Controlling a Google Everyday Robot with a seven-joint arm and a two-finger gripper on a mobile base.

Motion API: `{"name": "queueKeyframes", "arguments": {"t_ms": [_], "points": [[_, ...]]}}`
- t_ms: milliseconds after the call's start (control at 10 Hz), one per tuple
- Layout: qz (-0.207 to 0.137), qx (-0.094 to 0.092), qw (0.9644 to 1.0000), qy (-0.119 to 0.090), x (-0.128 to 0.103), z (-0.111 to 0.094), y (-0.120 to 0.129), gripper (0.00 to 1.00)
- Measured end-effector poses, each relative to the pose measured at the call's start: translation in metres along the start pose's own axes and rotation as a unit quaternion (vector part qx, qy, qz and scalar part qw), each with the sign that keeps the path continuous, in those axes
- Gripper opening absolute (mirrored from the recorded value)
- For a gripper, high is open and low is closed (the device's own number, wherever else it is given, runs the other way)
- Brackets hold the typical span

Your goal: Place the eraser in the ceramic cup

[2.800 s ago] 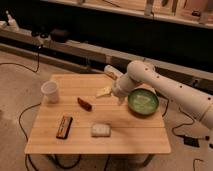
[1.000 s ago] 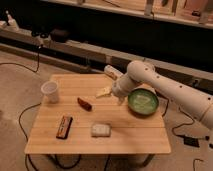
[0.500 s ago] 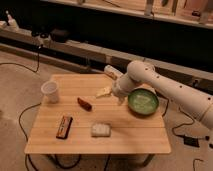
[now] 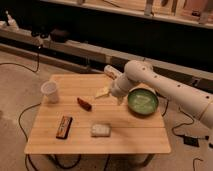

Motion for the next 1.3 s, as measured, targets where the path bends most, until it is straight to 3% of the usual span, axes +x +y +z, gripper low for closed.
{"name": "queueKeyframes", "arguments": {"t_ms": [100, 400, 600, 900, 1100, 1300], "points": [[-0.045, -0.042, 0.9981, 0.005, -0.005, 0.007, -0.017, 0.80], [-0.114, -0.113, 0.9871, 0.002, -0.027, 0.026, -0.060, 0.80], [-0.126, -0.125, 0.9840, -0.010, -0.044, 0.038, -0.088, 0.80], [-0.126, -0.129, 0.9836, -0.011, -0.046, 0.038, -0.087, 0.80], [-0.117, -0.125, 0.9852, -0.008, -0.045, 0.049, -0.091, 0.80], [-0.101, -0.109, 0.9889, 0.000, -0.042, 0.079, -0.105, 0.80]]}}
